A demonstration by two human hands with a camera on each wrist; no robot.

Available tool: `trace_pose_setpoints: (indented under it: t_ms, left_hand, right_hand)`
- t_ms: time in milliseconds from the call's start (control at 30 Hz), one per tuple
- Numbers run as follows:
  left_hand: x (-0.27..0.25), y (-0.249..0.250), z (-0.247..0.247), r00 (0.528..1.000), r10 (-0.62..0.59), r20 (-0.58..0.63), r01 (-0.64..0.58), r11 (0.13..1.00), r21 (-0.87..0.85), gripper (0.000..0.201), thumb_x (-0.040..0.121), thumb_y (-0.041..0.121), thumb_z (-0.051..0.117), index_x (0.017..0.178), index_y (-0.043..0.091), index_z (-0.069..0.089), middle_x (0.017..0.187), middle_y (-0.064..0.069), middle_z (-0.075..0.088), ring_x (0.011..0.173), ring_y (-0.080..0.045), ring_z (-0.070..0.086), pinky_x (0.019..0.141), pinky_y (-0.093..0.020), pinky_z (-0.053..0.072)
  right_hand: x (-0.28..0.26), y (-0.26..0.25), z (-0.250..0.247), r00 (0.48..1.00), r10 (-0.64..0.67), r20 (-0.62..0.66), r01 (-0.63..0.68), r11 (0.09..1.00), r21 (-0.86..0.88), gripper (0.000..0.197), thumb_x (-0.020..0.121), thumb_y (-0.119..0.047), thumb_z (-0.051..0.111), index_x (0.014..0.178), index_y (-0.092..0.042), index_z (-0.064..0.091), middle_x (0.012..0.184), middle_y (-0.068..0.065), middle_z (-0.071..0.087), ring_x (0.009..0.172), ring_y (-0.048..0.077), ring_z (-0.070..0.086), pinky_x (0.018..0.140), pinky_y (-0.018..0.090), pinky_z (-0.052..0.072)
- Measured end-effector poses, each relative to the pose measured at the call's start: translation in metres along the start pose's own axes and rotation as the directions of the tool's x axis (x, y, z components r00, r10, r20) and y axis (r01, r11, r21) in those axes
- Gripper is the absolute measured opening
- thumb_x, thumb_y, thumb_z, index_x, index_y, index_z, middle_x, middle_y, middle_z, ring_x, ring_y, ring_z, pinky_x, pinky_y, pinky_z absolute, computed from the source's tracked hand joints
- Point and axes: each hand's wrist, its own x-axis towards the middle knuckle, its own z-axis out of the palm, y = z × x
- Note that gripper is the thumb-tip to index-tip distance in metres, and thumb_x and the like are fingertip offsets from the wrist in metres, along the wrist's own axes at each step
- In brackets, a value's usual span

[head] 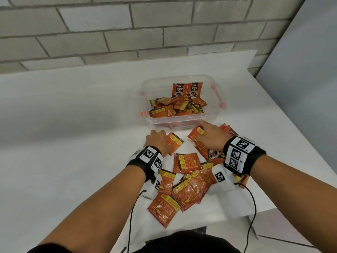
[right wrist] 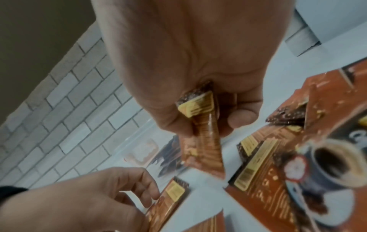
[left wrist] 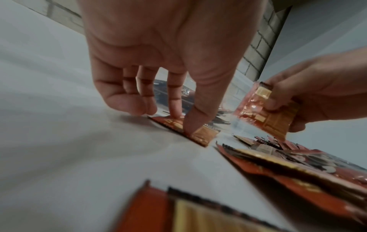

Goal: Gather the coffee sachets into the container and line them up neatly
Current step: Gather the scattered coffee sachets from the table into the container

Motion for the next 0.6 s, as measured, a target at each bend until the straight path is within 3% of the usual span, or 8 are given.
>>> trace_pose_setpoints:
  t_ms: [100,167,233,367,400,500,600]
  left_hand:
    - [-0.003,0.002,0.003,0.999,0.04,0.002,-0.04,0.999,0.015,0.057,0.08,0.032,0.072,0.13,0.022,0.045,0.127,-0.01,0.042,0.12,-0.03,0.04,0.098,-0.04,0.043]
    - [-0.004,0.006,0.006,0.999,0.054,0.007,-0.054,0.997,0.053,0.066,0.082,0.04,0.068,0.138,0.023,0.037,0.134,-0.012,0.037,0.125,-0.031,0.036,0.1,-0.042,0.042]
    - [-0.004,0.008,0.009,0.999,0.04,0.019,-0.042,0.994,0.105,0.076,0.08,0.045,0.069,0.142,0.022,0.031,0.14,-0.013,0.033,0.129,-0.032,0.033,0.102,-0.045,0.04]
    - [-0.001,0.007,0.005,0.999,-0.008,0.05,0.003,0.995,0.102,0.09,0.074,0.043,0.078,0.144,0.023,0.025,0.14,-0.015,0.034,0.13,-0.034,0.034,0.104,-0.046,0.038]
    - [0.001,0.006,0.004,0.998,-0.021,0.062,0.015,0.996,0.084,0.092,0.073,0.041,0.079,0.145,0.024,0.025,0.139,-0.016,0.036,0.129,-0.034,0.036,0.104,-0.045,0.038]
    - [0.002,-0.002,0.001,0.995,-0.038,0.095,0.038,0.999,0.0,0.098,0.069,0.034,0.084,0.145,0.023,0.024,0.134,-0.014,0.047,0.124,-0.032,0.045,0.102,-0.044,0.042]
    - [-0.002,-0.013,-0.007,0.993,-0.006,0.12,0.02,0.994,-0.111,0.083,0.074,0.025,0.08,0.14,0.018,0.031,0.128,-0.011,0.055,0.115,-0.028,0.054,0.096,-0.036,0.046]
  right_hand:
    - [-0.013,-0.001,-0.005,0.995,-0.046,0.084,0.043,0.999,0.028,0.04,0.094,-0.023,0.05,0.133,-0.016,0.043,0.102,0.001,0.059,0.066,0.004,0.051,0.056,0.021,0.038]
    - [-0.018,-0.003,-0.001,0.983,-0.052,0.177,0.051,0.999,0.01,0.028,0.092,-0.023,0.054,0.119,-0.017,0.051,0.107,0.002,0.062,0.077,0.01,0.057,0.066,0.027,0.046]
    - [-0.019,-0.004,0.007,0.959,-0.044,0.279,0.06,0.997,-0.051,0.031,0.091,-0.025,0.056,0.121,-0.018,0.051,0.112,0.003,0.062,0.09,0.015,0.058,0.079,0.03,0.048]
    - [-0.018,-0.007,0.021,0.932,-0.011,0.361,0.081,0.98,-0.181,0.05,0.089,-0.031,0.06,0.131,-0.015,0.041,0.087,-0.002,0.057,0.074,0.013,0.053,0.062,0.027,0.042]
    - [-0.017,-0.007,0.023,0.932,-0.004,0.363,0.087,0.974,-0.211,0.055,0.087,-0.032,0.062,0.134,-0.014,0.038,0.088,-0.002,0.056,0.075,0.014,0.053,0.063,0.027,0.041]
    - [-0.016,-0.005,0.026,0.935,-0.004,0.354,0.128,0.937,-0.326,0.073,0.08,-0.04,0.07,0.138,-0.014,0.034,0.111,0.004,0.052,0.097,0.019,0.051,0.08,0.03,0.044]
    - [-0.016,-0.001,0.029,0.948,-0.007,0.318,0.146,0.897,-0.417,0.081,0.075,-0.047,0.073,0.138,-0.015,0.034,0.127,0.008,0.044,0.116,0.024,0.044,0.093,0.037,0.043]
